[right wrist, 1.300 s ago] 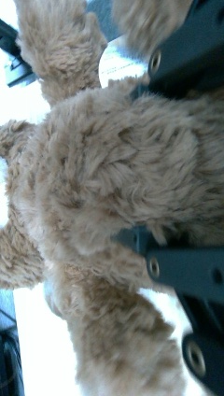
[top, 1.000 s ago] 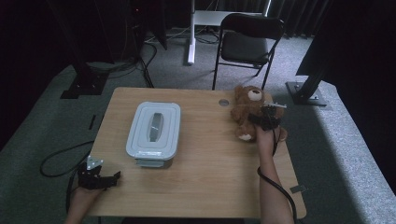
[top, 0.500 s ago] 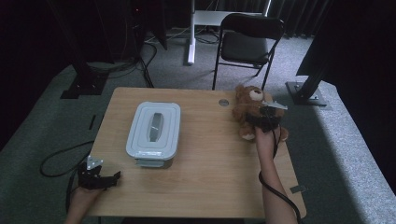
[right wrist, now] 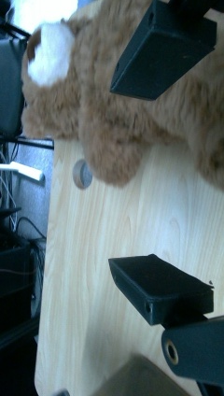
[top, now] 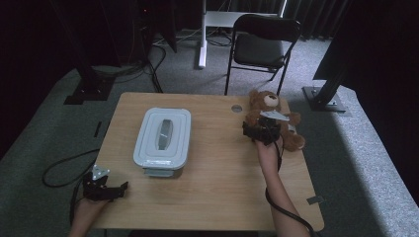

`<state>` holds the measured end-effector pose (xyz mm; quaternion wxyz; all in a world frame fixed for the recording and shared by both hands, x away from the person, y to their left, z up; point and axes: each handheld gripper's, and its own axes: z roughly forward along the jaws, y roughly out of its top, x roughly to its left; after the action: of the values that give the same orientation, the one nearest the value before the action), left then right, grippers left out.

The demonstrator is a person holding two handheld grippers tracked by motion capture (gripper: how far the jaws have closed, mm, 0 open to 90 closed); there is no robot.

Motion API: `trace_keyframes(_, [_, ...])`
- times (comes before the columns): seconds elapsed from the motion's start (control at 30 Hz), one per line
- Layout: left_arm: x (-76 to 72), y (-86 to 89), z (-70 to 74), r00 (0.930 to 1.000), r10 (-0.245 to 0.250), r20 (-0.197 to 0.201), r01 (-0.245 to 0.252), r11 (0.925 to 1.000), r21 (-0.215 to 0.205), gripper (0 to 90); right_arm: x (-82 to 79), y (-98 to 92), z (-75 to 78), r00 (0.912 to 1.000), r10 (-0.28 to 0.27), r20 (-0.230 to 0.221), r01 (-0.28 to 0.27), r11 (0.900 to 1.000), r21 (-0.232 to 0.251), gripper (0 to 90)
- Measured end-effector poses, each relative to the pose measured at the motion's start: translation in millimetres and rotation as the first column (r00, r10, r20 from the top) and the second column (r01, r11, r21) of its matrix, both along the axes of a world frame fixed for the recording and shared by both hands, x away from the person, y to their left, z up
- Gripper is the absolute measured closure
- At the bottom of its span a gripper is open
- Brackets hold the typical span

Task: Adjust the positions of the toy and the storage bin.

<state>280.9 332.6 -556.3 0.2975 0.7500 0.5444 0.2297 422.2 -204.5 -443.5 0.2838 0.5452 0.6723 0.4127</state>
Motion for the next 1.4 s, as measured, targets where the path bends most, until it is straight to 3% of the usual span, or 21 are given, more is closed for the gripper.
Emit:
trace_keyframes(0.3, [10.5,-5.1,3.6,0.9995,-0.027,-0.019,0.027,0.9996,0.003,0.6,-5.3,28.7,-6.0,0.9975,0.071,-0.001,-0.071,0.997,-0.022,13.6])
trace_keyframes(0.33, [18.7,-8.0,7.8,0.9997,-0.022,-0.008,0.023,0.9994,0.027,0.6,-4.4,42.5,-12.4,0.9945,0.104,-0.008,-0.104,0.994,-0.034,13.6])
trace_keyframes(0.47, [30.2,-8.6,12.7,0.9998,-0.017,0.008,0.017,0.9998,0.011,0.6,-2.7,56.1,-21.2,0.9901,0.137,-0.028,-0.138,0.99,-0.026,13.6])
trace_keyframes(0.57, [38.8,-11.2,16.2,0.9994,-0.013,0.031,0.012,0.9992,0.038,0.6,-1.7,73.7,-32.2,0.982,0.182,-0.05,-0.183,0.983,-0.03,13.6])
trace_keyframes(0.7, [53.2,-16.1,19.7,0.999,-0.023,0.04,0.022,0.9996,0.02,0.6,2.4,90.4,-42.2,0.9649,0.243,-0.101,-0.245,0.969,-0.013,13.6])
trace_keyframes(0.8, [62.3,-19.5,22.5,0.9988,-0.031,0.038,0.03,0.9991,0.029,0.6,3.9,101.9,-48.5,0.9587,0.267,-0.099,-0.27,0.963,-0.021,13.6])
trace_keyframes(0.93, [70.5,-23.0,23.5,0.9984,-0.033,0.045,0.032,0.9991,0.028,0.6,5.4,114.1,-56.2,0.9518,0.29,-0.1,-0.291,0.957,0.004,13.6])
trace_keyframes(1.03, [73.9,-27.0,22.6,0.9977,-0.052,0.043,0.052,0.9986,0.006,0.6,6.9,124.5,-63.2,0.9445,0.307,-0.118,-0.306,0.952,0.028,13.6])
trace_keyframes(1.2, [74.7,-34.4,23.4,0.9959,-0.075,0.051,0.076,0.997,-0.017,0.6,7.9,140.7,-72.8,0.9328,0.335,-0.134,-0.335,0.942,0.022,13.6])
trace_keyframes(1.37, [70.4,-46.8,28.3,0.9922,-0.11,0.058,0.109,0.9937,0.026,0.9,7.9,146.7,-75.7,0.9299,0.344,-0.131,-0.345,0.938,0.011,13.6])
trace_keyframes(1.4, [69.5,-48.9,29.7,0.9914,-0.116,0.061,0.115,0.9932,0.019,0.9,8.5,146.3,-76.2,0.93,0.344,-0.13,-0.345,0.938,0.012,13.6])
